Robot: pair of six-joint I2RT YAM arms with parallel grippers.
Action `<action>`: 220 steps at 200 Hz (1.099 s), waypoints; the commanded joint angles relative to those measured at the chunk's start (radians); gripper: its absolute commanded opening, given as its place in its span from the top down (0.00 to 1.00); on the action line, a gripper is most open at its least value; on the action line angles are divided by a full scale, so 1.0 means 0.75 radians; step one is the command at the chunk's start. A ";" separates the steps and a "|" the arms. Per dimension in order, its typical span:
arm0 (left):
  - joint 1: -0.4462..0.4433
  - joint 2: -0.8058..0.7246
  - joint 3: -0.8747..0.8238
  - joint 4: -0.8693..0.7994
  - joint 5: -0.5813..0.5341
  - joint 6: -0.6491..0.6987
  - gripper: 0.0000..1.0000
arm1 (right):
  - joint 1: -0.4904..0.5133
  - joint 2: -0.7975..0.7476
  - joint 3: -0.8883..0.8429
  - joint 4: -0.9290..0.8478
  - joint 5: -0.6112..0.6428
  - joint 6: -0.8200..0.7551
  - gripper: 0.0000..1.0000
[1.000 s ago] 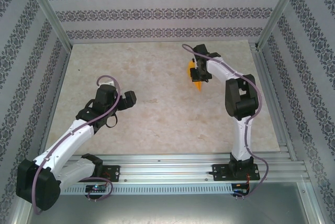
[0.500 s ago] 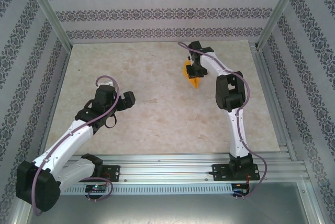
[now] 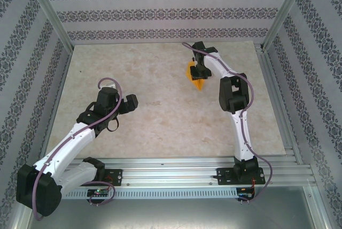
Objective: Fold a paper plane with a square sheet of paper (fold left side to right side)
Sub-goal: Move the paper plane to the top-center of the table, then reset both arms
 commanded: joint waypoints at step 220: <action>0.121 -0.175 -0.390 0.702 -0.862 0.520 0.00 | -0.366 -1.858 -2.048 1.201 0.123 0.034 0.02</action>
